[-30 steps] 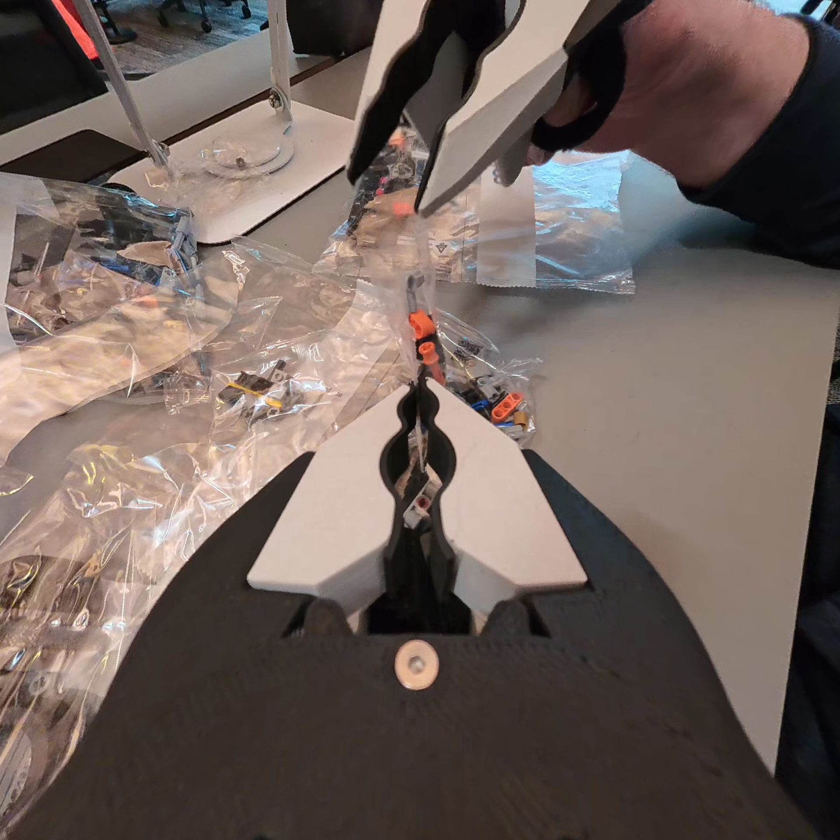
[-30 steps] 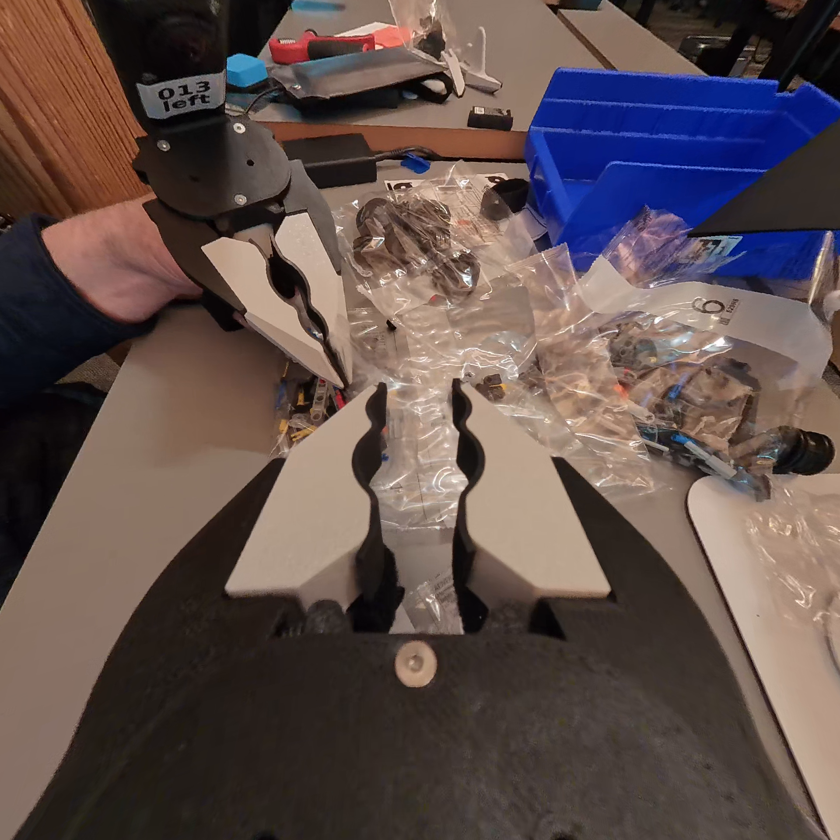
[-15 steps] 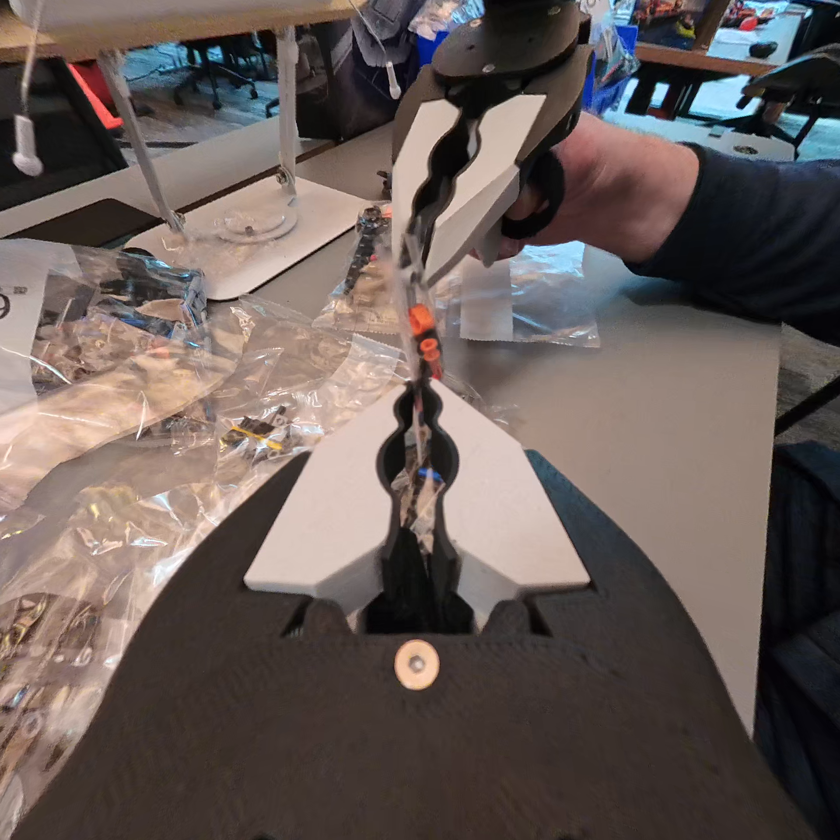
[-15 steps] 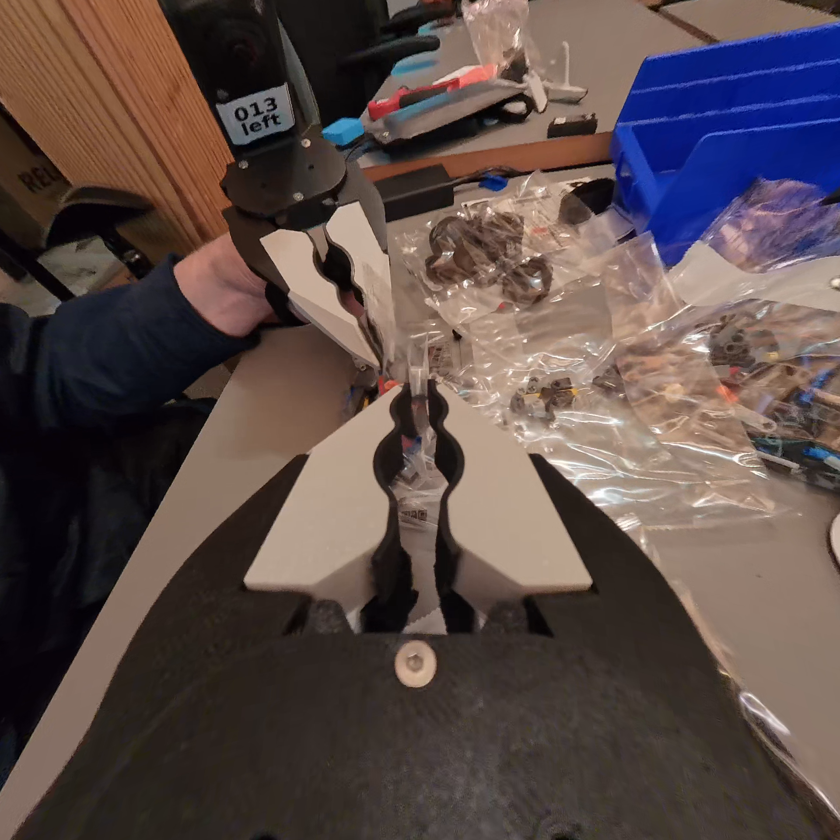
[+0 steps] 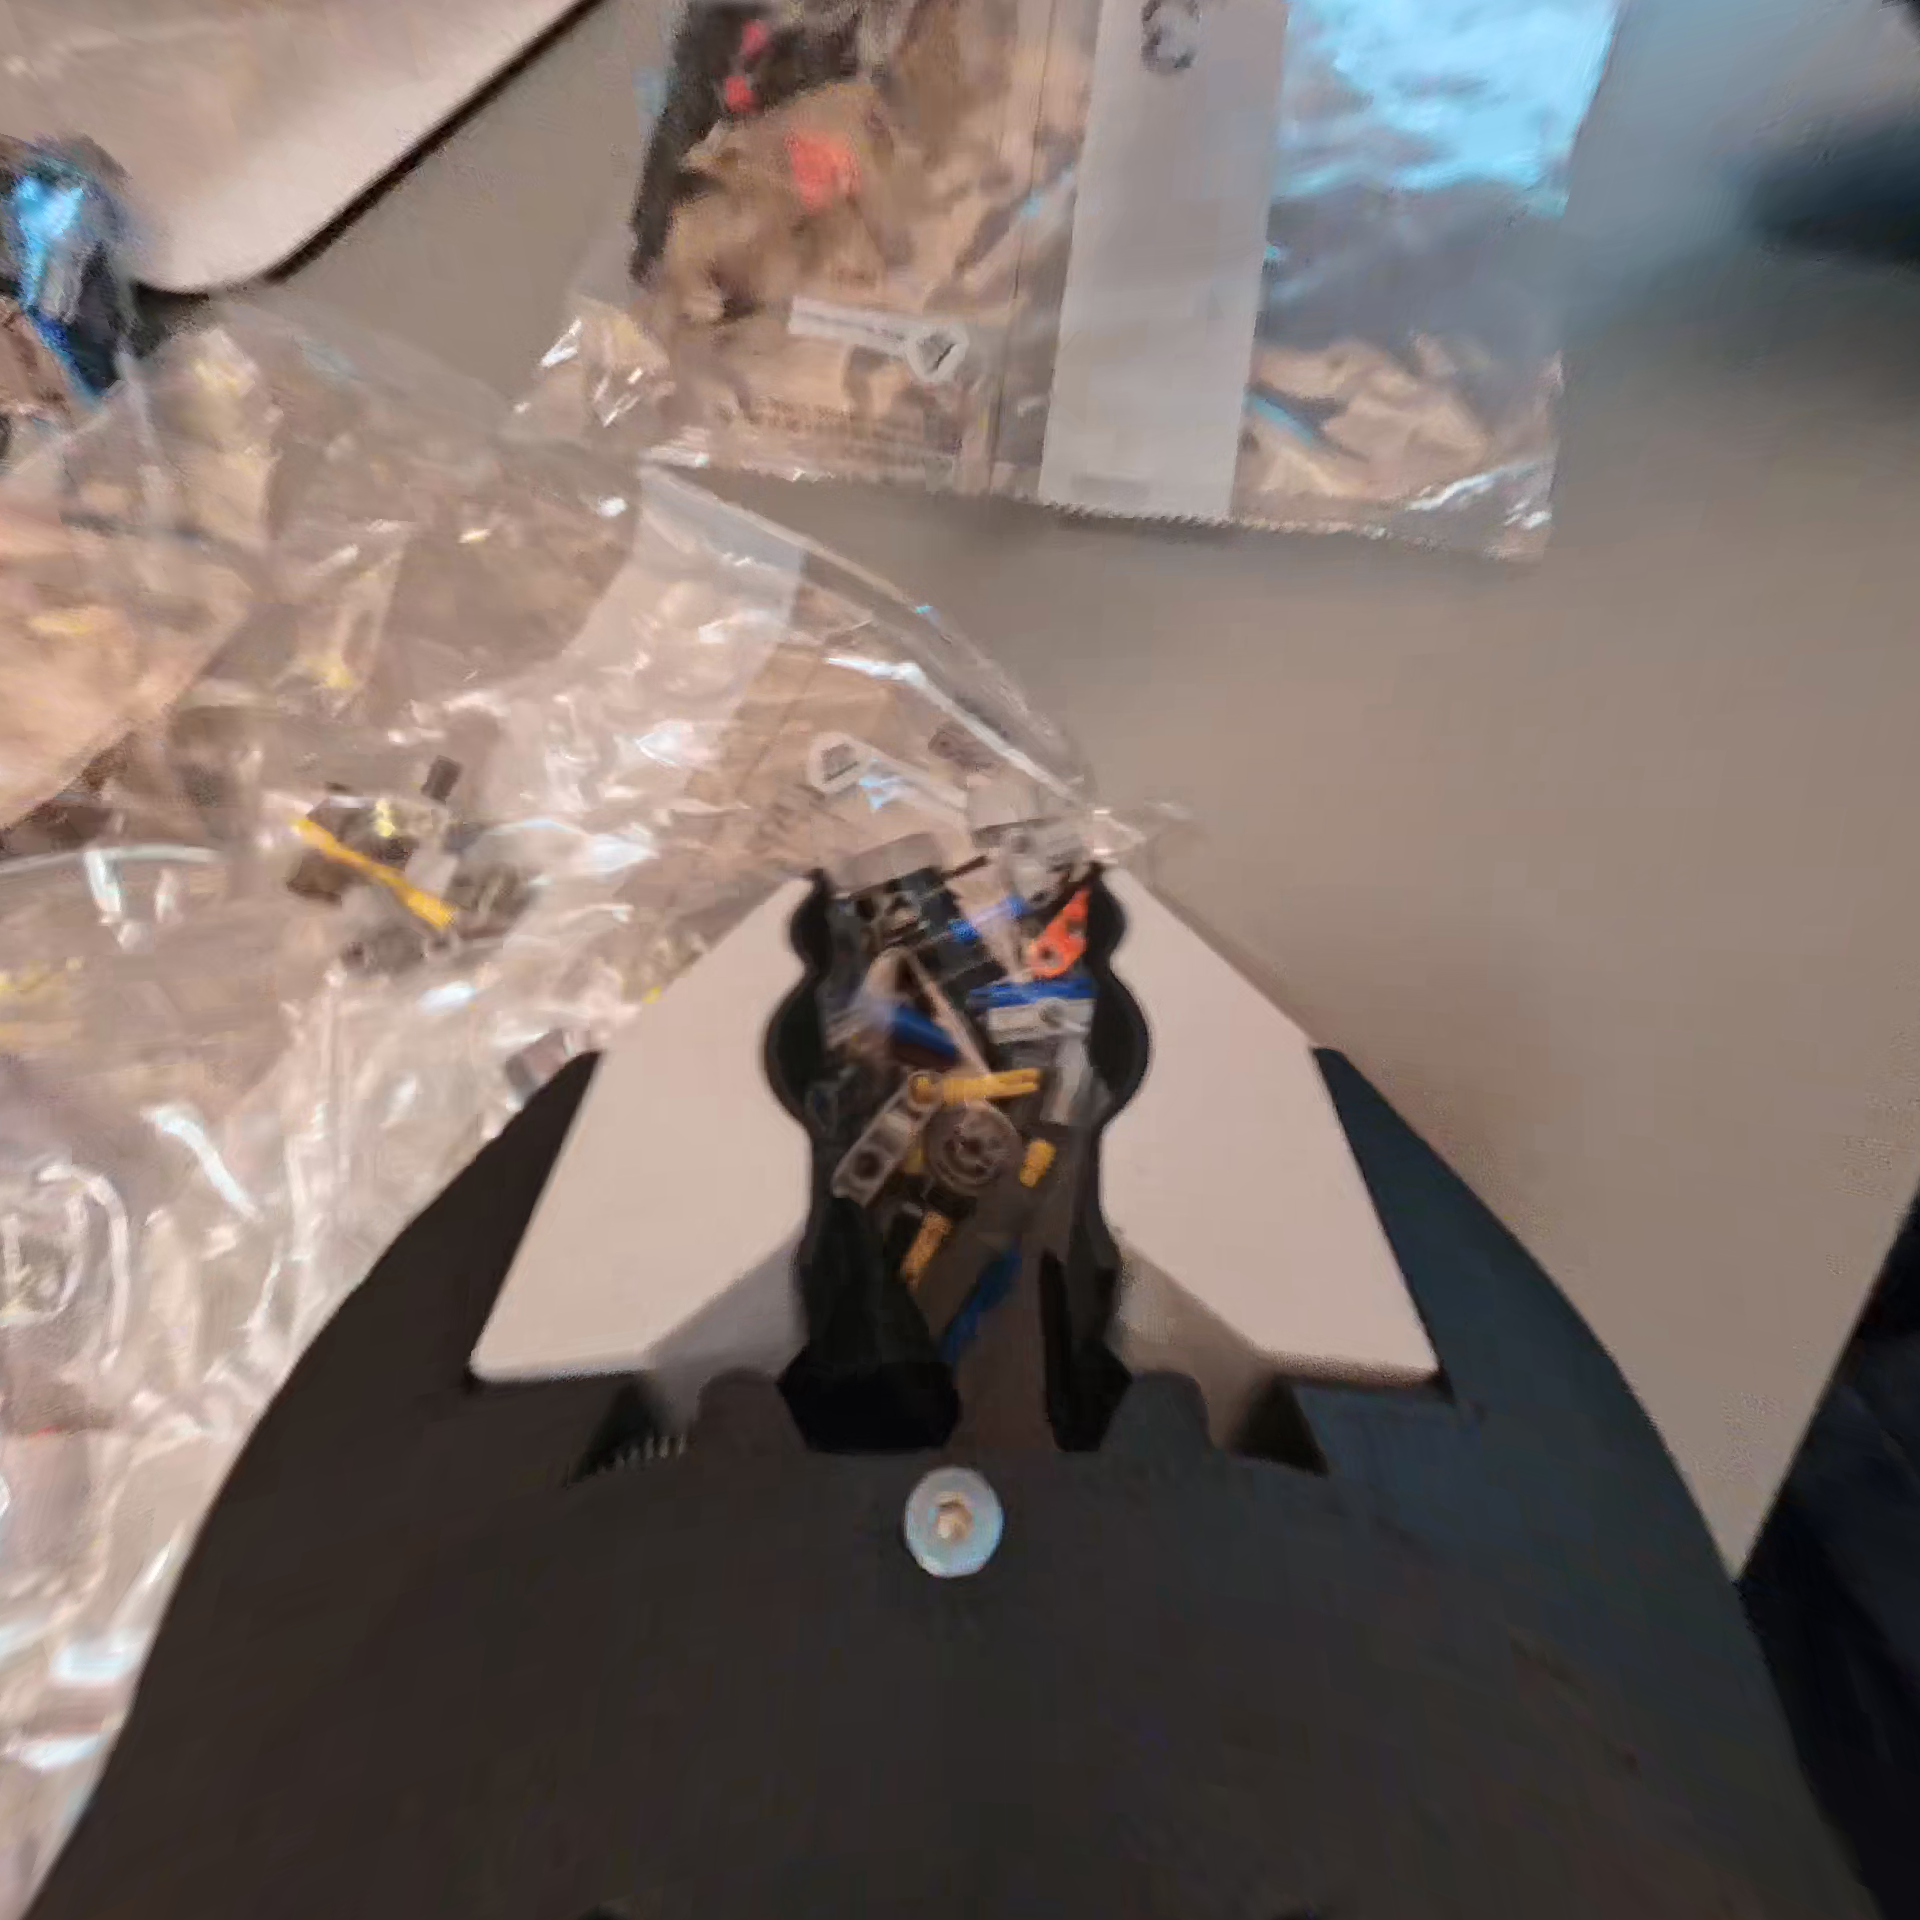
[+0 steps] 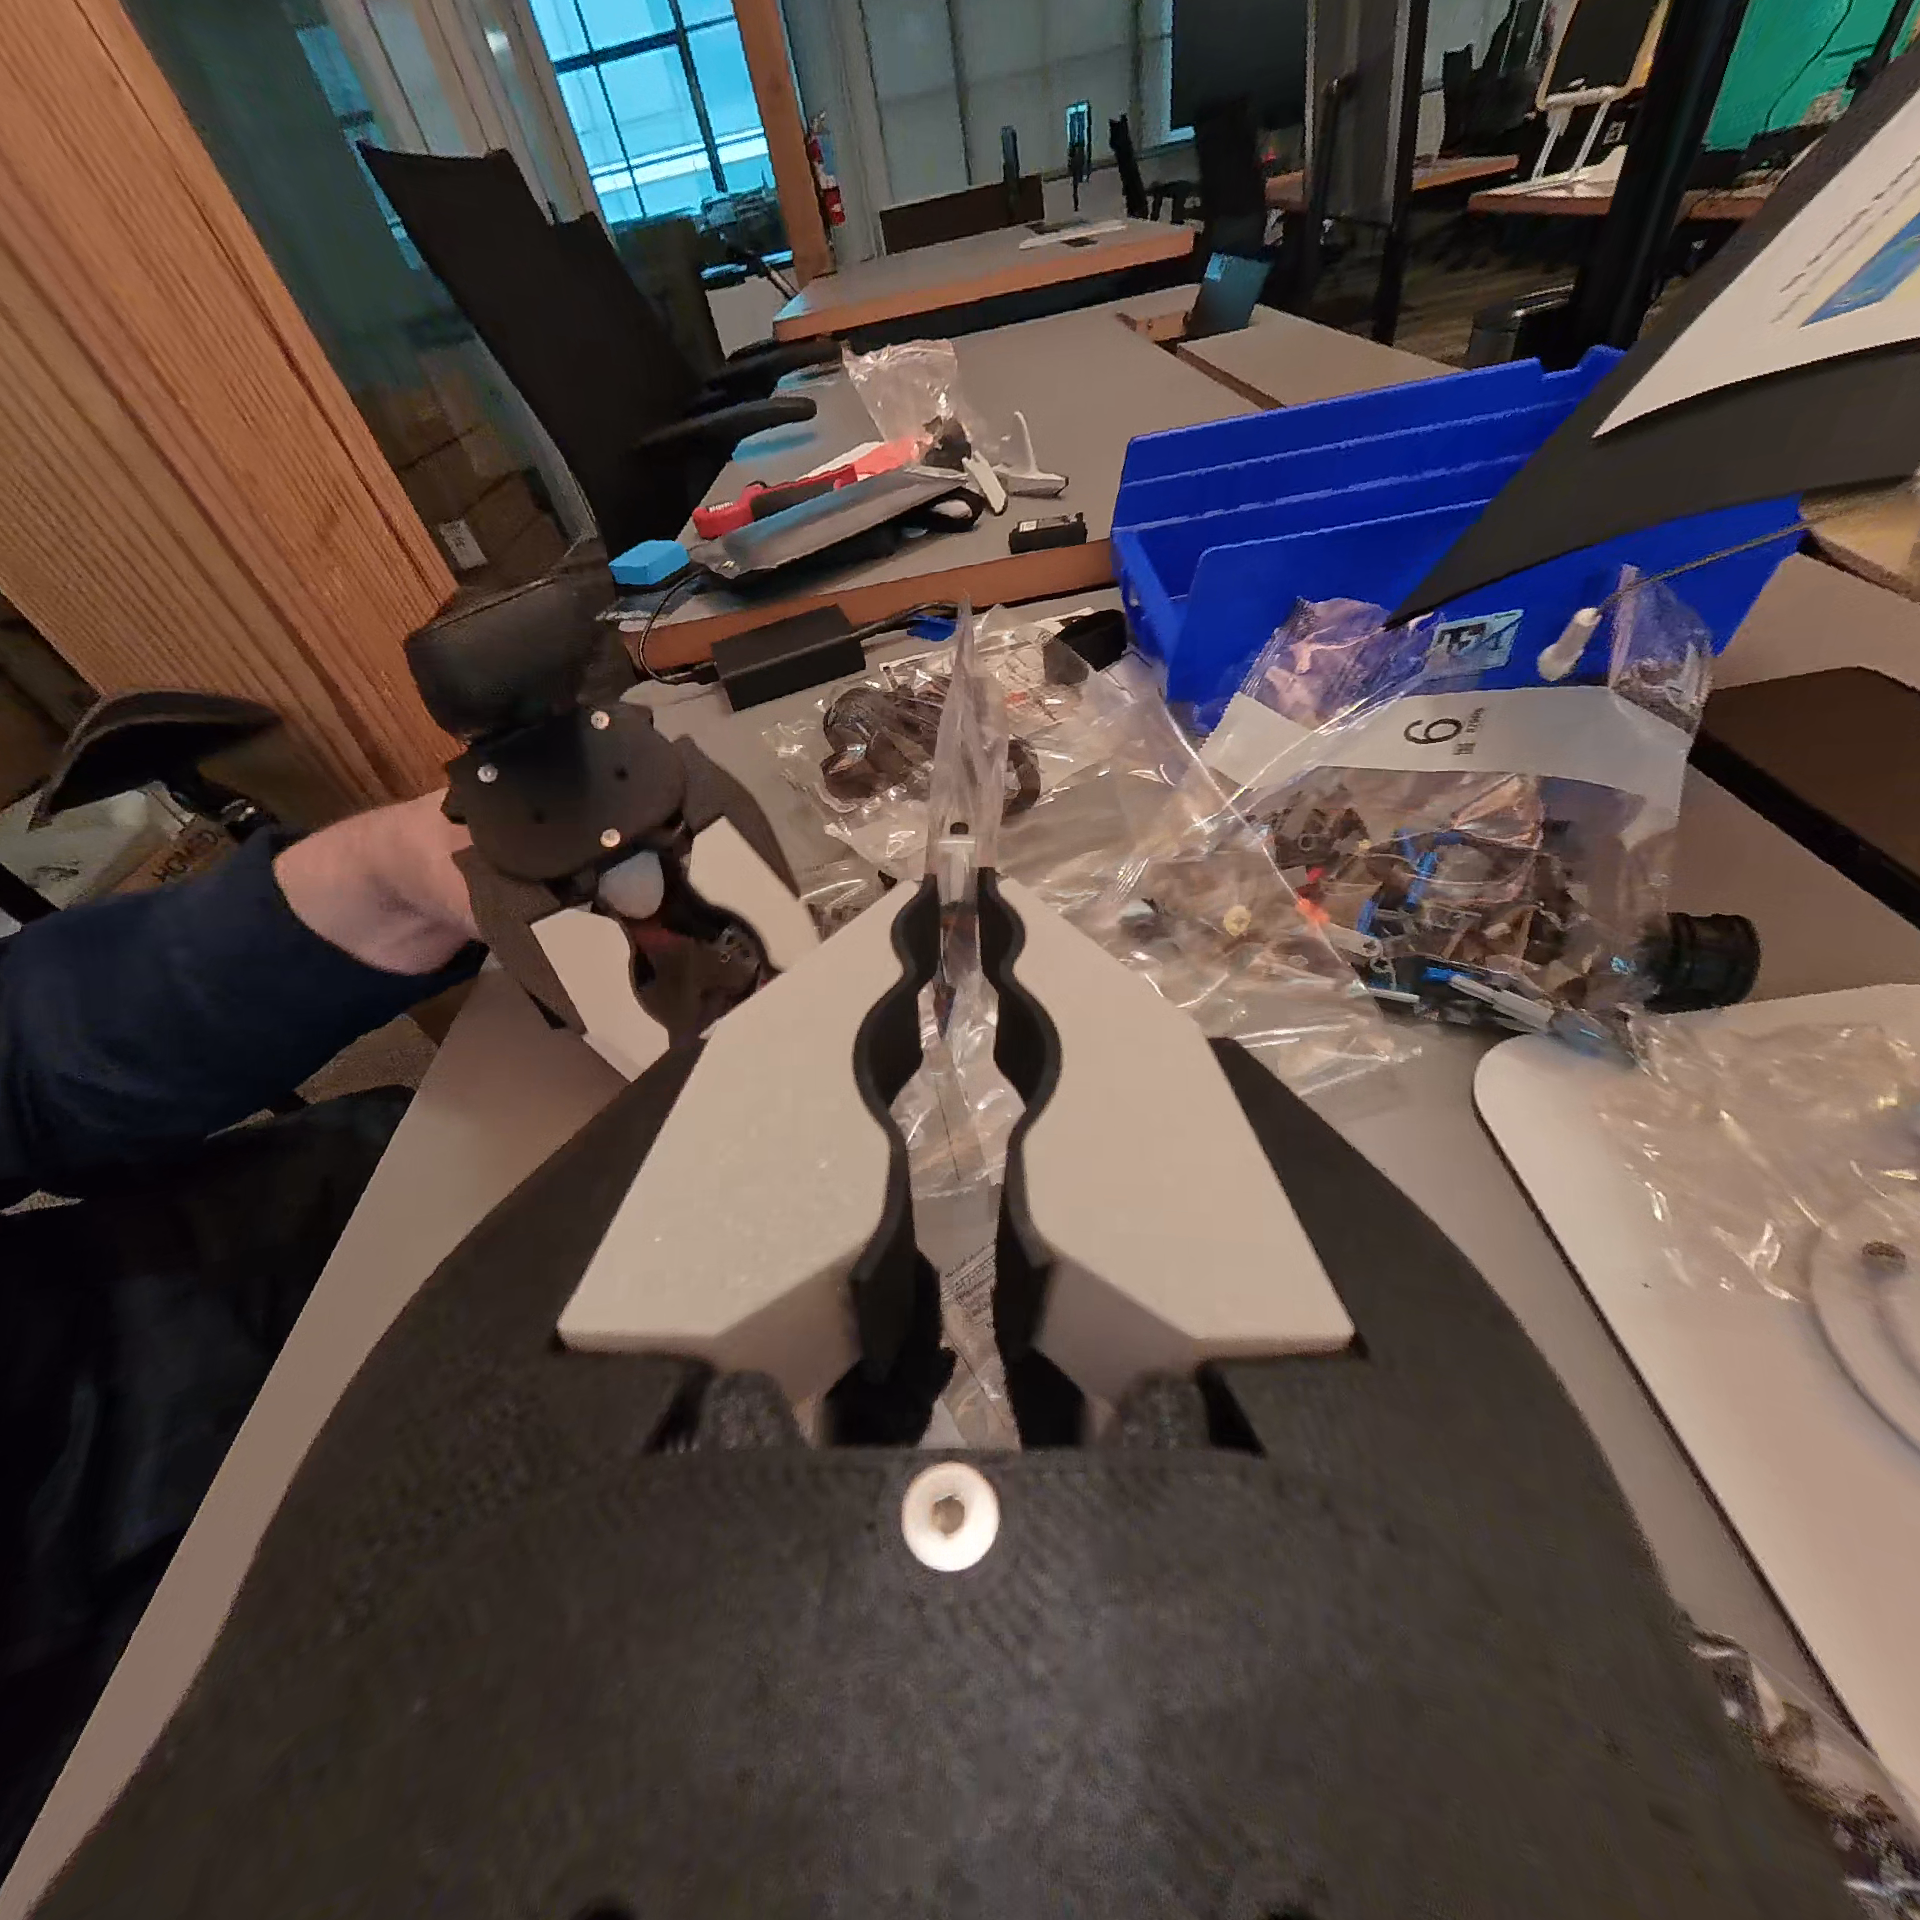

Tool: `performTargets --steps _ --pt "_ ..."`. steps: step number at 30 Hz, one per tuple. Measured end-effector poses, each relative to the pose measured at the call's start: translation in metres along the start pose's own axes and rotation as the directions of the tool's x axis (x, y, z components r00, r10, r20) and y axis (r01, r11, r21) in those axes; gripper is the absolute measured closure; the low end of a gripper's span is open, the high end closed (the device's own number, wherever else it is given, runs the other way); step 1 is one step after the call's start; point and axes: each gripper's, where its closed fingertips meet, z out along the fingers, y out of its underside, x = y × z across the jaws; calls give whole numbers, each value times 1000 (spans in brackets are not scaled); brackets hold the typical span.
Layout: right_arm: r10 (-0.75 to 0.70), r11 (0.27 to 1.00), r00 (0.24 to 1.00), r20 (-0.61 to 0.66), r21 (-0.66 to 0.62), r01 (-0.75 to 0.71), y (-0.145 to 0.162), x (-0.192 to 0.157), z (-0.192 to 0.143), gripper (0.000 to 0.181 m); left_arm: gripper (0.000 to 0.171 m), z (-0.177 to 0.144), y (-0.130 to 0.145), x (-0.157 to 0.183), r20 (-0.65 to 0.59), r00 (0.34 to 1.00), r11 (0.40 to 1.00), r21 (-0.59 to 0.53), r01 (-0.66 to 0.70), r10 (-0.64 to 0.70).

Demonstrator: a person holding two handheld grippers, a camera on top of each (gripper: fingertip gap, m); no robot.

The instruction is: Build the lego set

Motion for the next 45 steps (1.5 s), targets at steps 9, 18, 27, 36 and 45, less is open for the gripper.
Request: performTargets --steps 9,18,27,36,45 --pt "9 999 1000 -18 36 -8 -8 7 -14 177 163 -10 8 33 -82 993 996 13 -85 85" --pt "21 999 1000 -23 40 -20 -7 11 -19 177 128 -61 32 82 -335 937 995 -6 -105 96" --pt "22 999 1000 -19 26 -21 -3 10 -16 176 125 -58 4 -22 -45 998 999 1 35 -35" --pt "31 999 998 48 -10 -31 1 0 -14 177 124 -17 27 -10 -105 993 981 -194 24 -45" --pt "-8 981 973 229 -185 51 30 -40 2 177 160 -23 21 -9 -140 985 990 -111 84 -99"
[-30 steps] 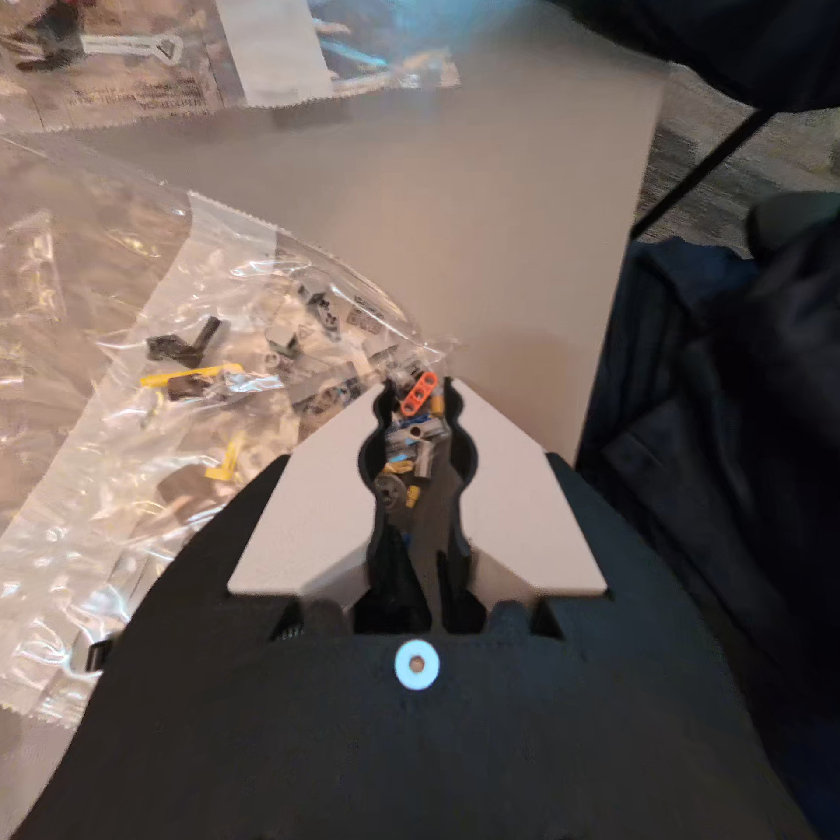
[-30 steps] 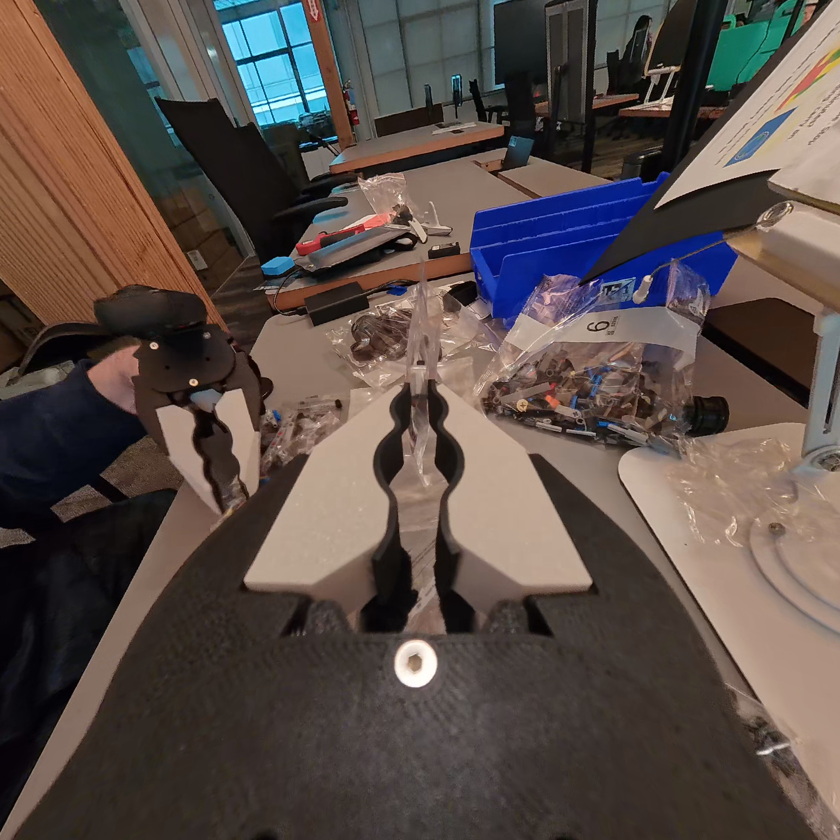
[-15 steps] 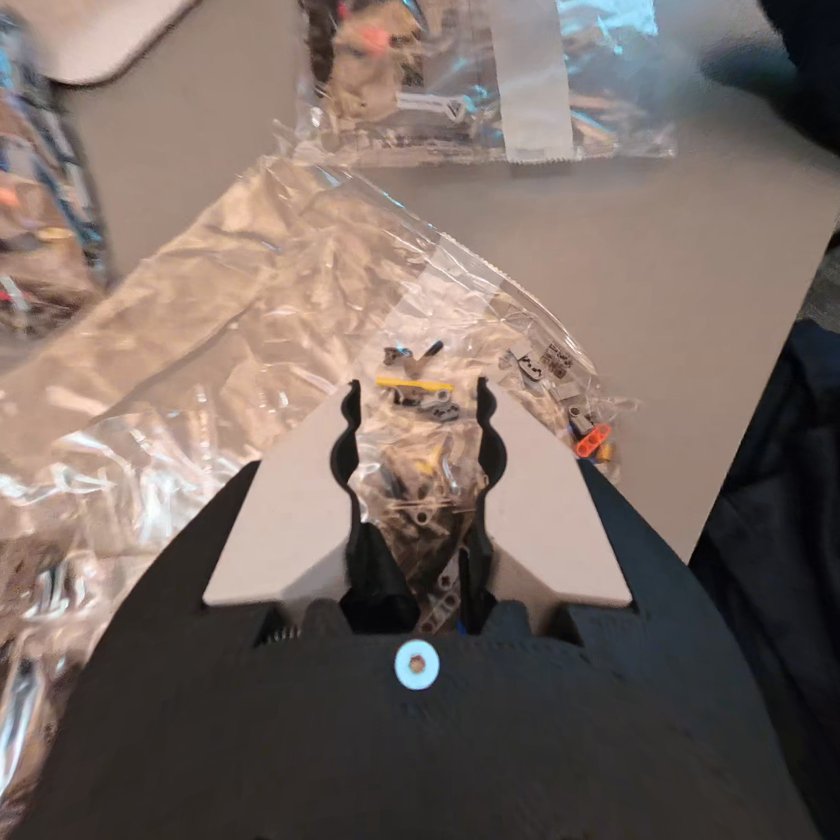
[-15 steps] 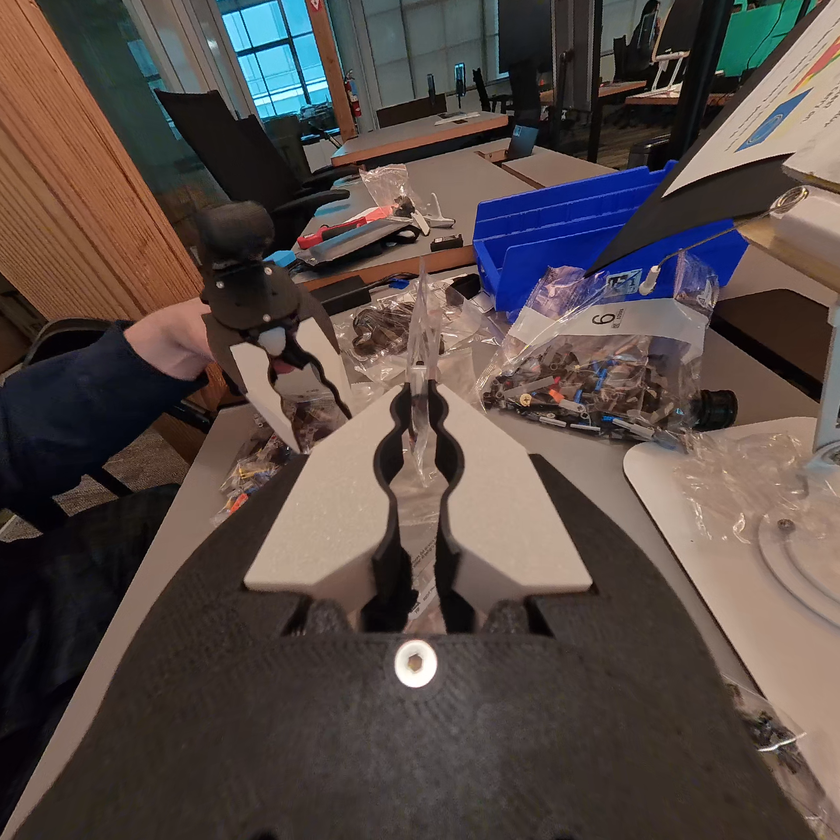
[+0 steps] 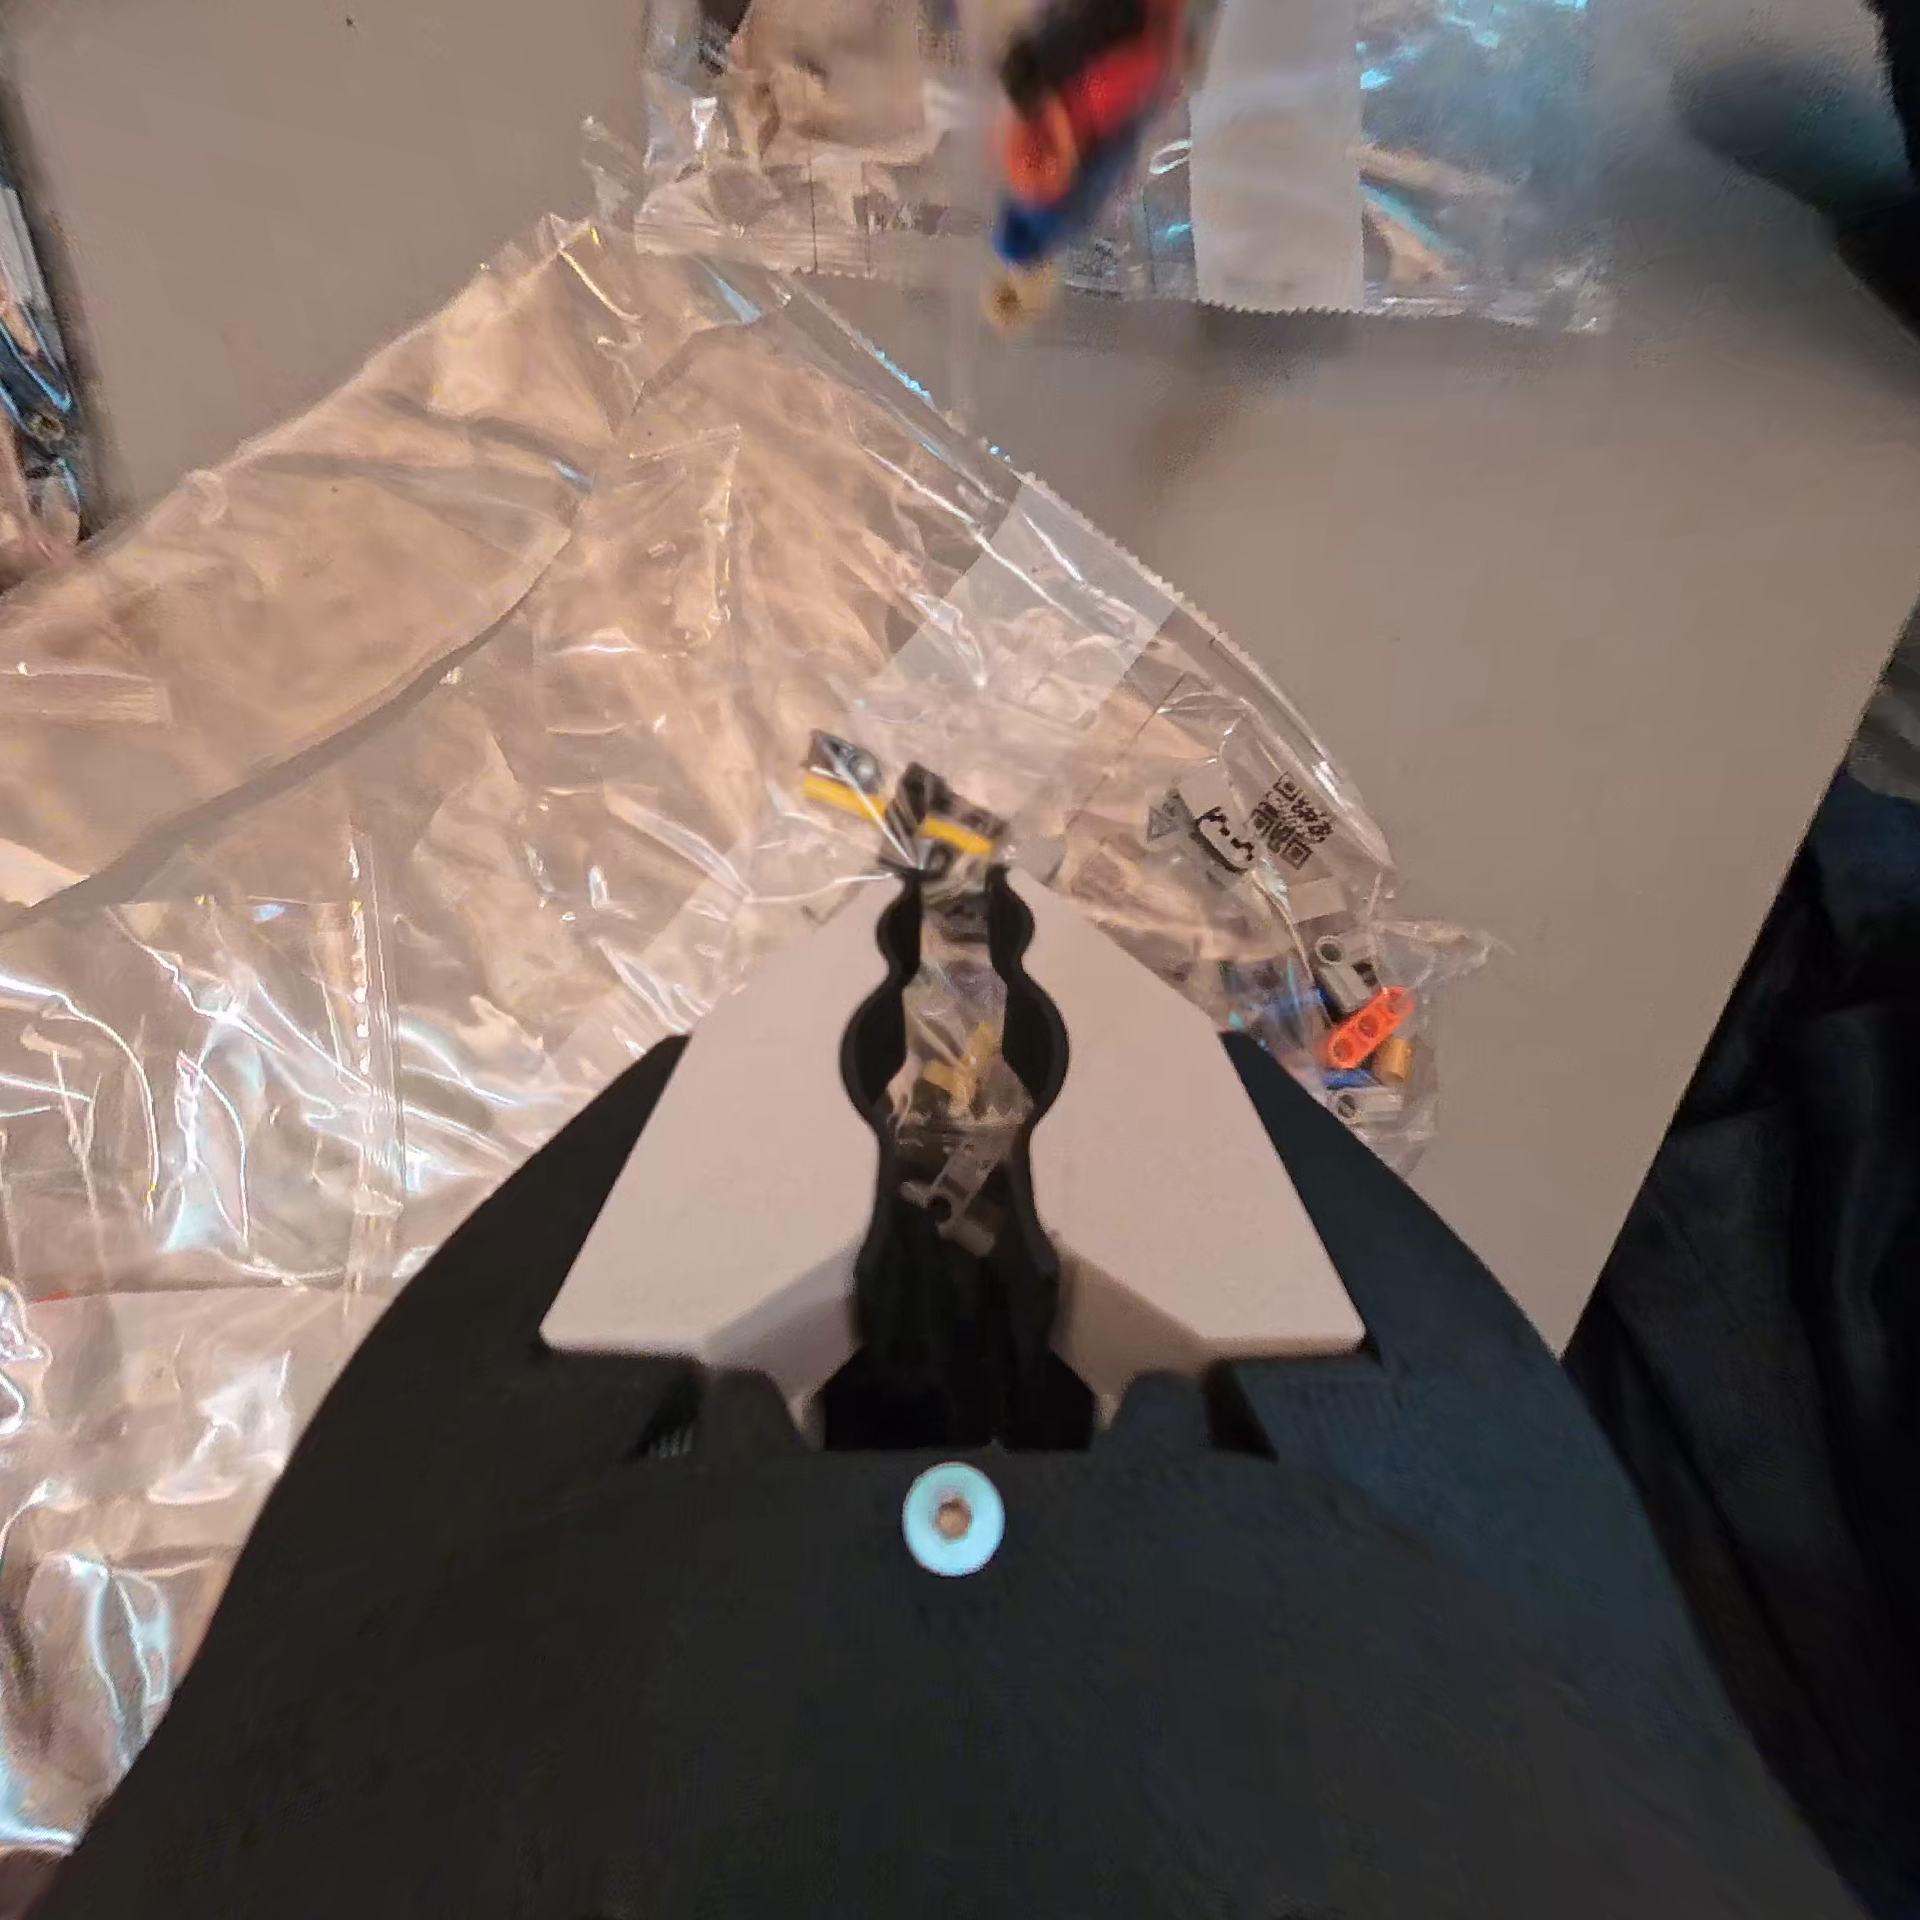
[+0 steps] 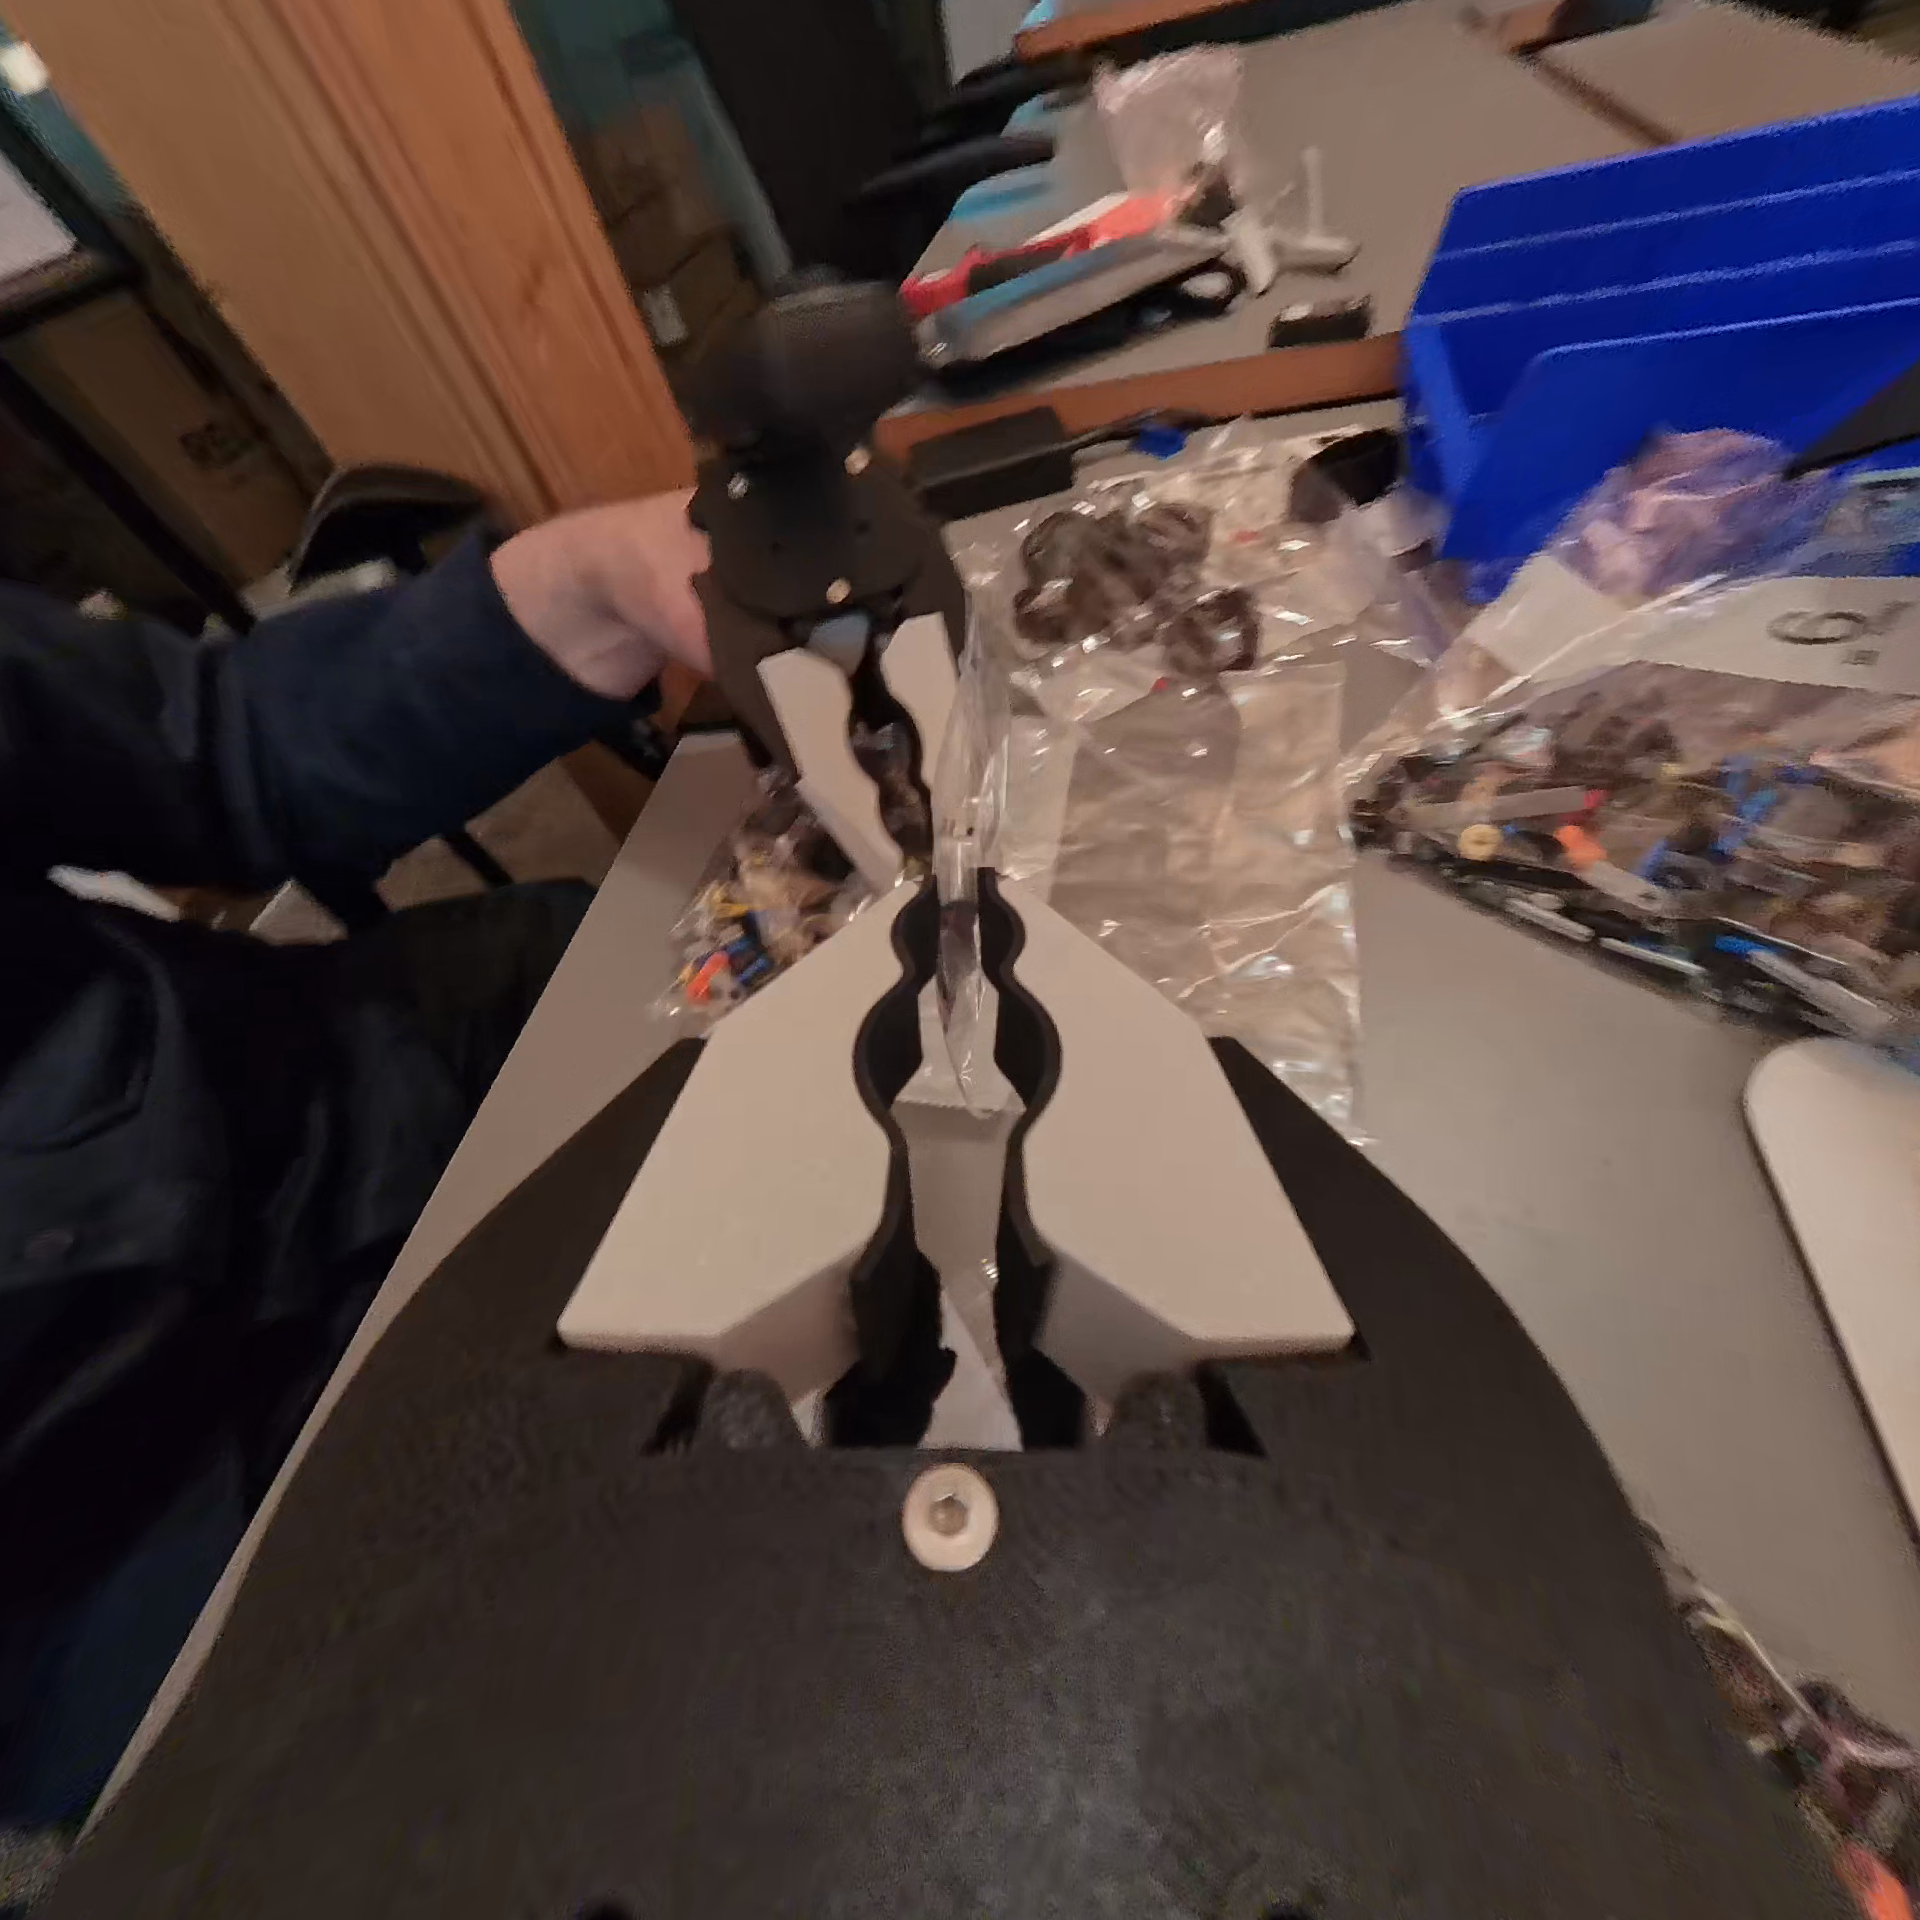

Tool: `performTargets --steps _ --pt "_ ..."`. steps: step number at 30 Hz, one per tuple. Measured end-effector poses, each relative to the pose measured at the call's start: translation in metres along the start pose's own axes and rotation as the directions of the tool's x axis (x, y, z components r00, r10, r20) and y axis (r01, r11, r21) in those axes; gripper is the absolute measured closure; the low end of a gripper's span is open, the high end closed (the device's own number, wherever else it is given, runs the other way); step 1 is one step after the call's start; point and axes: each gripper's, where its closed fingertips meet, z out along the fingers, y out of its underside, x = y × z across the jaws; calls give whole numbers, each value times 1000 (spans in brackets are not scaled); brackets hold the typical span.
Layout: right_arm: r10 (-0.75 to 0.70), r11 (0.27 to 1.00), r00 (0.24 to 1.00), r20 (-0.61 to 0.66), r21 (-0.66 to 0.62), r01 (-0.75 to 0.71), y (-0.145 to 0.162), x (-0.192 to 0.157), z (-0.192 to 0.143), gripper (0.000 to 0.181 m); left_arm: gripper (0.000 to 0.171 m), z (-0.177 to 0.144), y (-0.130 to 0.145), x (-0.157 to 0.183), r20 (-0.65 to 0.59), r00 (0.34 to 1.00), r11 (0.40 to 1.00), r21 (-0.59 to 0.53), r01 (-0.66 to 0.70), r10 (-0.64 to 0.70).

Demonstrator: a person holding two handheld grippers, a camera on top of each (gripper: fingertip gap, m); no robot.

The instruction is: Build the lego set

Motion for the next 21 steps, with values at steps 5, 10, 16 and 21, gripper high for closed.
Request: performTargets --steps 5,10,16,21 --pt "-108 988 988 109 -99 119 17 -26 15 177 169 -10 -11 1 -100 992 995 58 77 -71" --pt "-217 960 966 140 -148 237 28 -37 27 177 170 -22 -25 0 -234 960 979 101 179 -151" --pt "-315 918 943 109 -217 332 41 -35 51 177 170 -22 -34 3 -340 919 974 30 223 -200" --pt "-388 888 921 36 -252 384 49 -22 69 176 170 -9 -29 7 -395 882 966 -73 247 -256"
